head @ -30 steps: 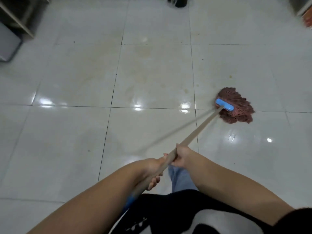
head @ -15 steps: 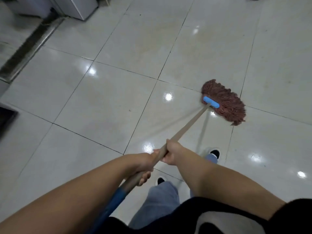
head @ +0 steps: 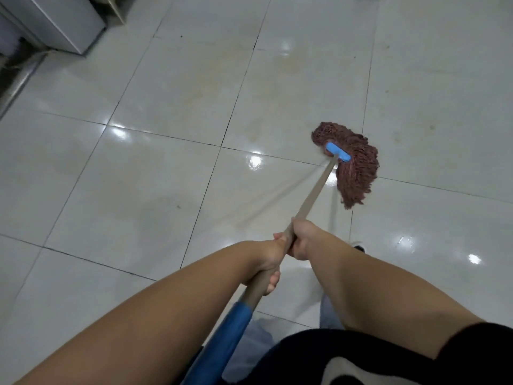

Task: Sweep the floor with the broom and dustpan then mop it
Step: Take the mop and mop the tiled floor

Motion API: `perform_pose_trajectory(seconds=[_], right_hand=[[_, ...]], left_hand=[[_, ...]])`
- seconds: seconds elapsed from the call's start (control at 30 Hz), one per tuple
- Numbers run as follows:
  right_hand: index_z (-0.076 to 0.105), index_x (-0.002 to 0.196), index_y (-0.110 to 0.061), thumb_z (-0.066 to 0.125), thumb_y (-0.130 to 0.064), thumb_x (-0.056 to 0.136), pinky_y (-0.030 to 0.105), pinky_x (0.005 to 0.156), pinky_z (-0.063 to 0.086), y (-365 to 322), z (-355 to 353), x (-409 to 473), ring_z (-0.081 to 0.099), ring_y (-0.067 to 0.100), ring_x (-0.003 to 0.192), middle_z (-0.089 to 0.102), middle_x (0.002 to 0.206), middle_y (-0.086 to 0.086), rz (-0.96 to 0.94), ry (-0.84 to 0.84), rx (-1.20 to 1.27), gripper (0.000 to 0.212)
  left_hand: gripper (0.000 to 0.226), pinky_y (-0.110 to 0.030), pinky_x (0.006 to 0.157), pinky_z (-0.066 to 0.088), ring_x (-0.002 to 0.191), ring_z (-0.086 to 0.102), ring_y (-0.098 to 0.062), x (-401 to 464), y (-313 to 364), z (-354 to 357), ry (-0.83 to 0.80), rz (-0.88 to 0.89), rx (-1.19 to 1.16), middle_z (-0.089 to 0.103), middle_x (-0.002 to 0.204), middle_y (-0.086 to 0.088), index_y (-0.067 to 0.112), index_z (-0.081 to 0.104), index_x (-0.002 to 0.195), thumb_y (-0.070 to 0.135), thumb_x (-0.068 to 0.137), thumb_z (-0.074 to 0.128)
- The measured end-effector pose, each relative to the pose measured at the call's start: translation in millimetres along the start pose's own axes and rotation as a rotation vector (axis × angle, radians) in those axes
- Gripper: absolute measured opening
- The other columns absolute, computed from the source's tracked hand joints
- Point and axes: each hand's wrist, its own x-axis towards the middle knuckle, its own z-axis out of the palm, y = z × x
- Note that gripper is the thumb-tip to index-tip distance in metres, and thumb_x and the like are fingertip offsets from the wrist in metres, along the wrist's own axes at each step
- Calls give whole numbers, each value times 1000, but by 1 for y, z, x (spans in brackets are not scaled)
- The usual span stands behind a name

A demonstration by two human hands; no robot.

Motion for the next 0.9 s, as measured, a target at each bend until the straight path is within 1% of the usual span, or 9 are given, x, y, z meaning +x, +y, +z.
perform_pose_trajectory(seconds=[0.13, 0.2, 0.43, 0.57, 0.63, 0.7, 0.73, 0.8, 0.9], right_hand=[[41, 116, -12, 32, -35, 102, 22, 28, 44, -79, -53, 17, 56, 17, 50, 54, 67, 13, 10, -38, 24, 29], [40, 109, -11, 32, -37, 102, 21, 26, 43, -124, -86, 25, 58, 16, 47, 55, 69, 12, 17, -52, 20, 28], [41, 104, -9, 36, -37, 100, 23, 36, 50, -258, -210, 46, 59, 17, 34, 57, 73, 13, 61, -25, 82, 29], [42, 83, -4, 35, -36, 100, 35, 52, 51, -317, -238, 56, 58, 22, 58, 57, 74, 15, 73, -44, 142, 38], [44, 87, -2, 35, -36, 101, 36, 50, 49, -346, -243, 60, 58, 22, 60, 56, 74, 15, 70, -59, 177, 38], [43, 103, -2, 34, -35, 101, 35, 48, 47, -375, -245, 65, 58, 23, 59, 55, 75, 15, 69, -74, 195, 35], [43, 110, -3, 34, -35, 101, 35, 48, 46, -391, -248, 67, 57, 23, 59, 54, 75, 15, 66, -71, 211, 35], [43, 118, -4, 35, -35, 101, 36, 52, 46, -422, -257, 72, 57, 23, 61, 53, 75, 15, 51, -66, 259, 36], [45, 113, -7, 34, -33, 101, 36, 51, 47, -470, -271, 82, 57, 22, 61, 56, 74, 14, -19, -2, 327, 30]], left_hand=[[65, -12, 38, 36, 26, 33, -11, 5, 94, 27, 10, 20, 106, 35, 37, 1, 13, 37, 70, 74, 83, 19], [65, -12, 38, 36, 27, 34, -11, 6, 146, 47, 10, 32, 118, 36, 37, 1, 13, 36, 69, 75, 82, 20], [69, -13, 39, 39, 29, 36, -12, 9, 307, 135, -47, 14, 120, 38, 38, 0, 12, 37, 65, 77, 80, 17], [69, -14, 38, 39, 27, 37, -13, 11, 373, 142, -28, -16, 159, 41, 38, -1, 14, 38, 59, 77, 80, 23], [73, -14, 39, 39, 28, 38, -14, 14, 406, 138, -26, -19, 203, 42, 38, -1, 13, 43, 53, 79, 78, 24], [81, -14, 40, 39, 28, 38, -13, 18, 437, 132, -37, -29, 228, 42, 37, 0, 13, 48, 38, 79, 77, 23], [81, -14, 40, 39, 28, 38, -13, 21, 454, 131, -33, -35, 236, 42, 37, 0, 13, 48, 38, 79, 77, 24], [74, -15, 40, 39, 29, 38, -13, 27, 487, 131, -17, -34, 266, 42, 38, -1, 12, 44, 53, 81, 75, 26], [68, -14, 39, 38, 28, 37, -13, 37, 546, 130, 16, 16, 323, 41, 37, 0, 12, 40, 60, 75, 80, 25]])
